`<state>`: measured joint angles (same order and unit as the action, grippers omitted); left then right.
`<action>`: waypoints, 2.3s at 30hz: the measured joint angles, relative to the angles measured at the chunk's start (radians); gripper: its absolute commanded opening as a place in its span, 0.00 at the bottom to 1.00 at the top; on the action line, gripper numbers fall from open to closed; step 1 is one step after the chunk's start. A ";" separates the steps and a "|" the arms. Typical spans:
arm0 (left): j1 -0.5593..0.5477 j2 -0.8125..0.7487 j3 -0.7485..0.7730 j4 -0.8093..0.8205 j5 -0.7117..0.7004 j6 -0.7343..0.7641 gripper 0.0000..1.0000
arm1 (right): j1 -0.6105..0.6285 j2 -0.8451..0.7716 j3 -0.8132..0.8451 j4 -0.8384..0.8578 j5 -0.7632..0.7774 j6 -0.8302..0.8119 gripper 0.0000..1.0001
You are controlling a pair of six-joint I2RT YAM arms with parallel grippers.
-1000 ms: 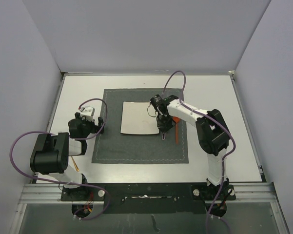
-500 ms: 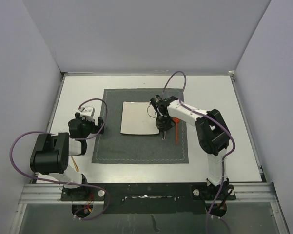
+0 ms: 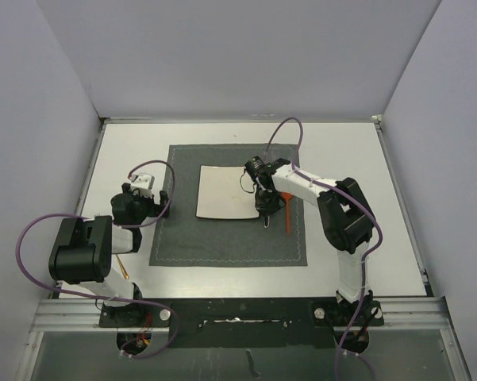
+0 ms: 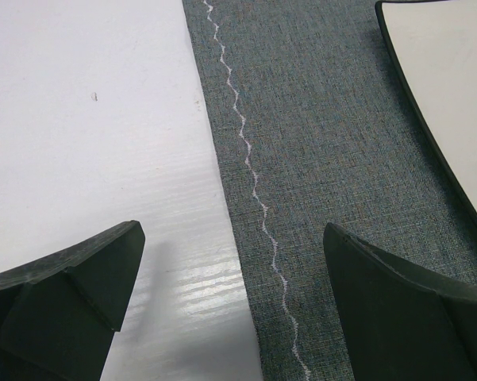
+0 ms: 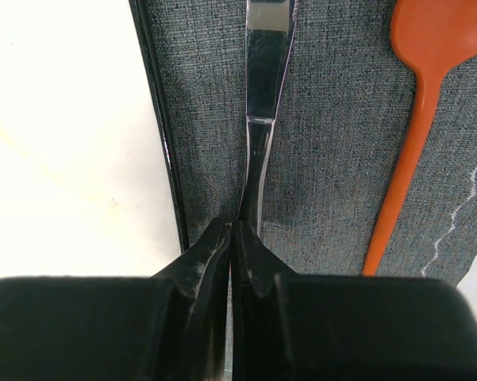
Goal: Set the dinner table for one person
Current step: Adjust the knife on the napkin.
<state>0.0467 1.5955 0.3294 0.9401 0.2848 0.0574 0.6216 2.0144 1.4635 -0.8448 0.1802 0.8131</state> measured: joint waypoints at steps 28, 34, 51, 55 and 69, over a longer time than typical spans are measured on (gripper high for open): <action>0.000 0.000 0.000 0.000 0.000 0.000 0.98 | -0.006 0.000 0.000 -0.026 0.019 -0.005 0.03; 0.000 0.000 0.000 0.000 0.000 0.000 0.98 | -0.006 0.004 0.003 -0.029 0.019 -0.004 0.08; 0.000 0.000 0.000 0.000 0.000 0.000 0.98 | -0.006 0.009 0.021 -0.060 0.029 -0.005 0.15; 0.000 0.000 0.000 0.000 0.000 0.000 0.98 | -0.001 -0.010 0.071 -0.130 0.060 -0.012 0.24; 0.000 0.000 0.000 0.000 0.000 0.000 0.98 | 0.021 -0.282 0.202 -0.181 0.115 -0.030 0.31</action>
<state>0.0467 1.5955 0.3294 0.9401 0.2852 0.0574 0.6430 1.7321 1.6657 -1.0256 0.2951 0.7830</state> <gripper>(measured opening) 0.979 0.314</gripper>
